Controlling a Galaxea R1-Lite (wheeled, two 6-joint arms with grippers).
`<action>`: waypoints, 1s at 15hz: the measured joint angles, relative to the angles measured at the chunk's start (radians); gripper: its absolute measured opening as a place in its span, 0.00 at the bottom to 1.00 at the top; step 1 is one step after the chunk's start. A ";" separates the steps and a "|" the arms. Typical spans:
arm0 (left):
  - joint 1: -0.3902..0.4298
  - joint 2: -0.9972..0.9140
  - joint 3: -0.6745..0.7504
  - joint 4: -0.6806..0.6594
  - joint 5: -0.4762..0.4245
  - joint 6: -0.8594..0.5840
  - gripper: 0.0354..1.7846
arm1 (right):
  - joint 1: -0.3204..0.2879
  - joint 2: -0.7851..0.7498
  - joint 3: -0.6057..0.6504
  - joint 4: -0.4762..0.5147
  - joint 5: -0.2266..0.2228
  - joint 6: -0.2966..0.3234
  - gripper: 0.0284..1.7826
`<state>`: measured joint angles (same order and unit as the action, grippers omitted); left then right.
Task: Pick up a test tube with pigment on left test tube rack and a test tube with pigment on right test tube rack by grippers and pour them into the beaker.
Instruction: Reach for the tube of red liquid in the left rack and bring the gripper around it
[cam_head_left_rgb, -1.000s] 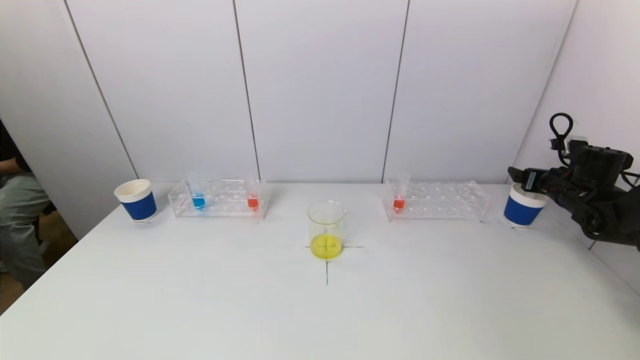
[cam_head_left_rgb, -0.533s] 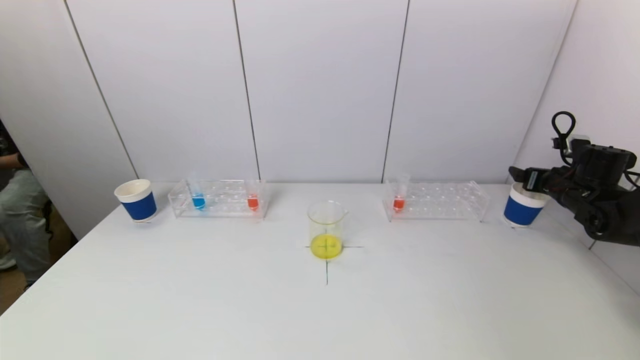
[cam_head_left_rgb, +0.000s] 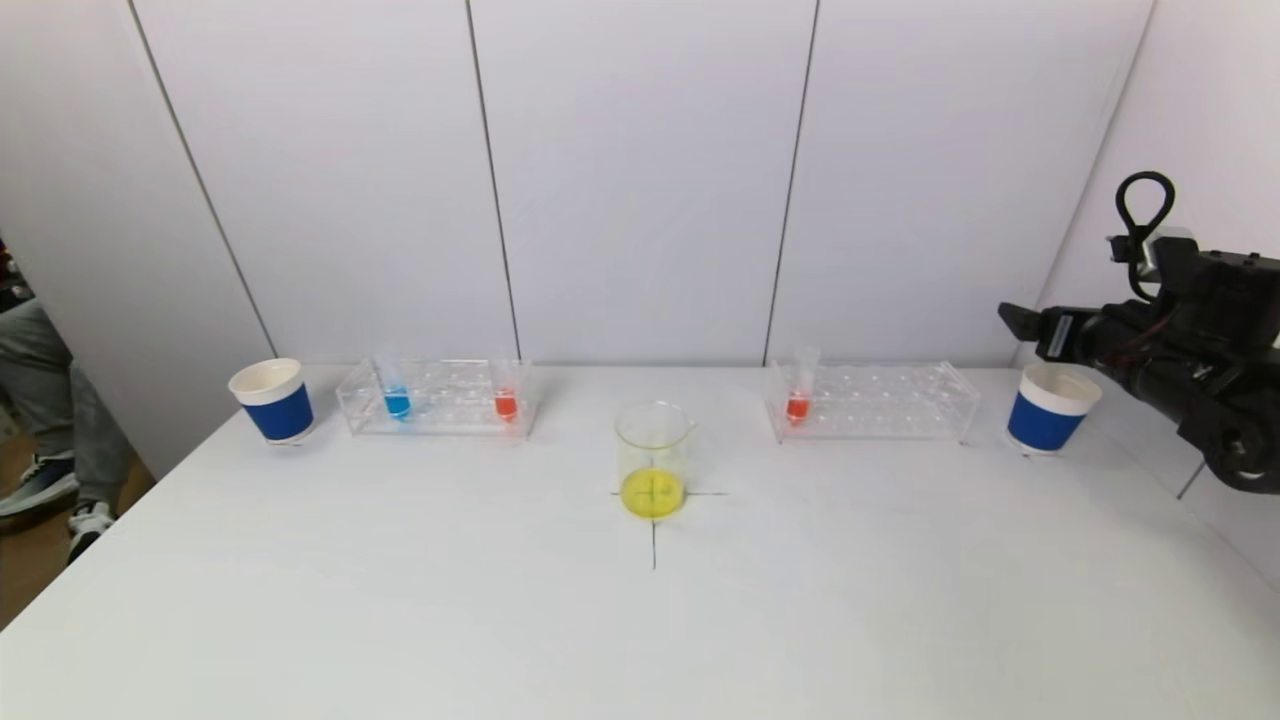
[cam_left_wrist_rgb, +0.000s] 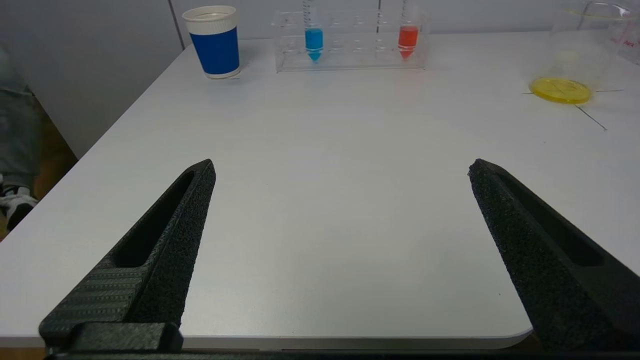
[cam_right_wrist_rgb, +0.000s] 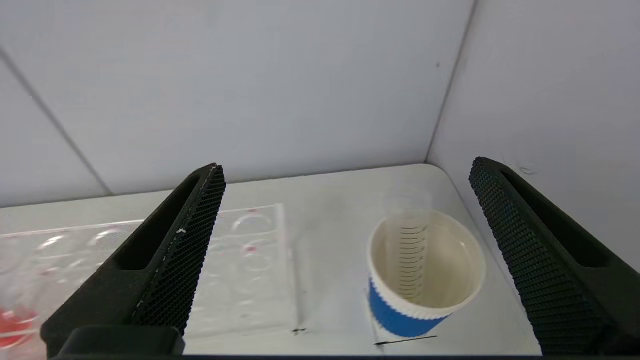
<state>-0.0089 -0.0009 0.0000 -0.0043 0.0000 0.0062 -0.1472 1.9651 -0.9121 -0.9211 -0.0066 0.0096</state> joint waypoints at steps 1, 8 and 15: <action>0.000 0.000 0.000 0.000 0.000 0.000 0.99 | 0.034 -0.046 0.040 -0.011 -0.005 0.001 1.00; 0.000 0.000 0.000 0.000 0.000 0.000 0.99 | 0.199 -0.359 0.304 -0.056 -0.083 0.001 1.00; 0.000 0.000 0.000 0.000 0.000 0.000 0.99 | 0.178 -0.667 0.501 -0.051 -0.196 0.002 1.00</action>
<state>-0.0089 -0.0009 0.0000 -0.0043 0.0000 0.0057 0.0311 1.2983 -0.4109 -0.9726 -0.2030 0.0115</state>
